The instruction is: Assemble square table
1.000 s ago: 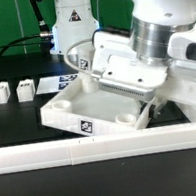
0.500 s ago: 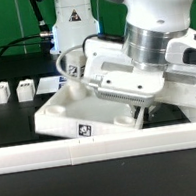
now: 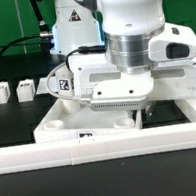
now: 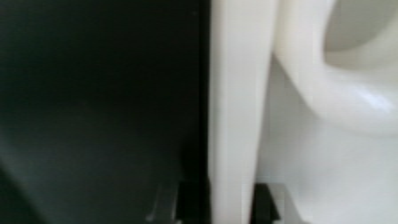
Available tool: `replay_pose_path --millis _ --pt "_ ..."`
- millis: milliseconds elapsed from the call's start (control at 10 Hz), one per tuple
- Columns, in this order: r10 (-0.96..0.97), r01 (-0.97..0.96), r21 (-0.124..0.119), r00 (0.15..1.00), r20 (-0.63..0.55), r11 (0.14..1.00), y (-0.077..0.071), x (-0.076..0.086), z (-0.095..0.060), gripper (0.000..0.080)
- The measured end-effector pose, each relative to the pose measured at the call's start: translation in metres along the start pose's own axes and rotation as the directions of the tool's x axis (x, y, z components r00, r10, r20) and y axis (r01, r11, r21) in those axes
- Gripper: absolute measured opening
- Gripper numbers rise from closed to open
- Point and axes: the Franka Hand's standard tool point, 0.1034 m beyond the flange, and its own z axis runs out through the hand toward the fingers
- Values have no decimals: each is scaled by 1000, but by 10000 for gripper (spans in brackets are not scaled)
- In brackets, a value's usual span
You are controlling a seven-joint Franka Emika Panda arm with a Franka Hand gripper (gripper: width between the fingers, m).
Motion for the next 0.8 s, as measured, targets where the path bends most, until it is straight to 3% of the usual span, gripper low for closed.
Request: replay_pose_path --millis 300,400,600,800 --pt "-27 27 7 1000 1 1000 0 0 0 54" --pt "-161 161 20 987 -28 987 10 9 0 54" --pt "-383 388 23 915 -124 921 46 26 -2 54" --pt "-441 450 12 880 -176 893 46 32 2 58"
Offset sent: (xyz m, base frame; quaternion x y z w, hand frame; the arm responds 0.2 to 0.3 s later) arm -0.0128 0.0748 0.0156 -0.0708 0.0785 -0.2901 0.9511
